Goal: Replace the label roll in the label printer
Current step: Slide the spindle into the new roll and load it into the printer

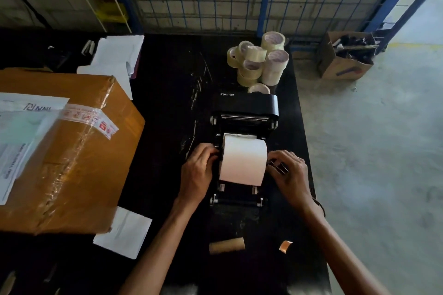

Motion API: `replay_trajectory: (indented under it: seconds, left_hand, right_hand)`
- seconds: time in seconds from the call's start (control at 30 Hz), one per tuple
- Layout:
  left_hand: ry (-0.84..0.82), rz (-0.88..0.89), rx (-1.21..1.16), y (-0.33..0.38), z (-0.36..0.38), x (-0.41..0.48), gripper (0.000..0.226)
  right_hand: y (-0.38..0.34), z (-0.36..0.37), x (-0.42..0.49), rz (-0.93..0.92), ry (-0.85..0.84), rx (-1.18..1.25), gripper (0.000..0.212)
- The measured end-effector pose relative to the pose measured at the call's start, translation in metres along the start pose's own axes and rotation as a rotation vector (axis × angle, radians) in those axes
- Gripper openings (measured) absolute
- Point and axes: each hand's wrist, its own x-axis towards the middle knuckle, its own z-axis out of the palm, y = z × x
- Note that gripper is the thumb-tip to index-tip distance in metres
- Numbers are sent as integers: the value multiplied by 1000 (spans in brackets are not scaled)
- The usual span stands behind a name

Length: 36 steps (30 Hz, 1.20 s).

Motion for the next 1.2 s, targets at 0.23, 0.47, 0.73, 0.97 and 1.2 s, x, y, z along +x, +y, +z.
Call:
replay_trajectory:
  seconds: [0.23, 0.47, 0.73, 0.97, 1.2]
  left_hand:
    - [-40, -120, 44, -31, 41, 7, 18]
    - [-82, -161, 45, -47, 57, 9, 14]
    - [-160, -220, 63, -48, 60, 11, 17]
    - [-176, -281, 117, -48, 58, 13, 13]
    - [-160, -274, 136, -38, 55, 8, 15]
  right_hand:
    - [29, 34, 20, 84, -78, -93, 28]
    - [42, 46, 25, 126, -143, -133, 26]
    - [52, 55, 20, 202, -183, -105, 26]
    - [55, 59, 16, 225, -177, -140, 27]
    - [52, 58, 16, 227, -168, -179, 26]
